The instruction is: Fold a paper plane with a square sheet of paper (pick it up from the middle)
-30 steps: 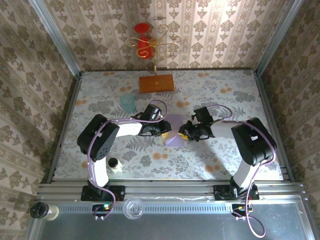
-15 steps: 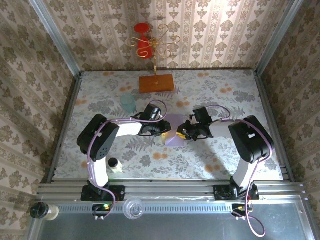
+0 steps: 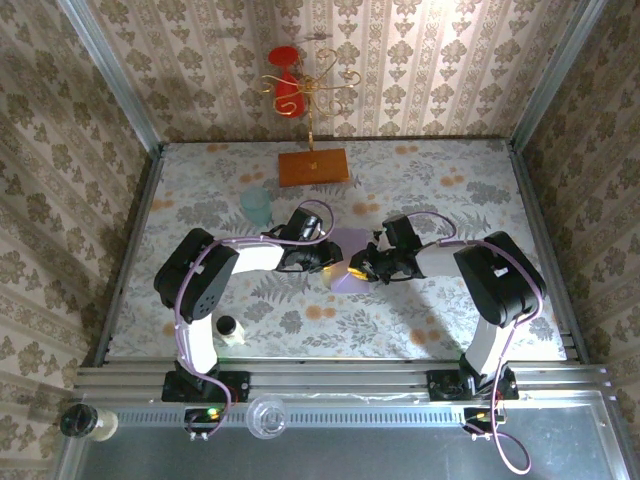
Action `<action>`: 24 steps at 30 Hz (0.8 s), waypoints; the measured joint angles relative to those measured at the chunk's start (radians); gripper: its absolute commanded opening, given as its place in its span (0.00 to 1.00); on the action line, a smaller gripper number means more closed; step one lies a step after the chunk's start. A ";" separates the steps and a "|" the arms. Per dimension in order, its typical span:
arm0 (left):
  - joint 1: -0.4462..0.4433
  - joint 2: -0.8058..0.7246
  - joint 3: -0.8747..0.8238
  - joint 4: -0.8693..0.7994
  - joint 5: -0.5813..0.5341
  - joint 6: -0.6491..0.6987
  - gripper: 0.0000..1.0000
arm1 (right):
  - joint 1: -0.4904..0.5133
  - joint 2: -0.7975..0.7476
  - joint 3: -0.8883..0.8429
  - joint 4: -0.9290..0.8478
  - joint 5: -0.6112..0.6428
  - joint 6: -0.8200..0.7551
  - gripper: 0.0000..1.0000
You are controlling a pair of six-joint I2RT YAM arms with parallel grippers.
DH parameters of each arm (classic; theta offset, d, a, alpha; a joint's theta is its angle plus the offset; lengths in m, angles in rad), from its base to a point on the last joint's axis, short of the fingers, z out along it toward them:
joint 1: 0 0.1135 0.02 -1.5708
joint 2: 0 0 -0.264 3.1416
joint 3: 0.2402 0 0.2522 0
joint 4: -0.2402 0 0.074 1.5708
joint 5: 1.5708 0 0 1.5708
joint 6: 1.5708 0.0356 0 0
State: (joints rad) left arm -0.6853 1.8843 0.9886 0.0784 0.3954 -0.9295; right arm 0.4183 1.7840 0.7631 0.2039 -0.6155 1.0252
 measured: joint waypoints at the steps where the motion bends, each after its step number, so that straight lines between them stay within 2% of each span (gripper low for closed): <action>1: 0.000 0.000 0.000 0.000 0.000 0.000 0.28 | 0.002 0.003 0.000 0.003 -0.001 0.000 0.19; 12: 0.001 -0.002 -0.001 0.003 0.000 0.000 0.29 | 0.005 0.017 0.000 0.018 -0.006 -0.003 0.11; 16: 0.005 -0.039 -0.042 0.044 -0.019 0.002 0.38 | 0.005 0.016 0.000 0.018 -0.005 -0.020 0.08; 24: 0.051 -0.249 -0.203 0.169 -0.083 0.003 0.61 | 0.000 -0.080 -0.004 0.018 0.002 -0.116 0.07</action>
State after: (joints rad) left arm -0.6346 1.6348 0.7856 0.2478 0.3126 -0.9260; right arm 0.4179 1.7039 0.7589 0.2218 -0.6140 0.9092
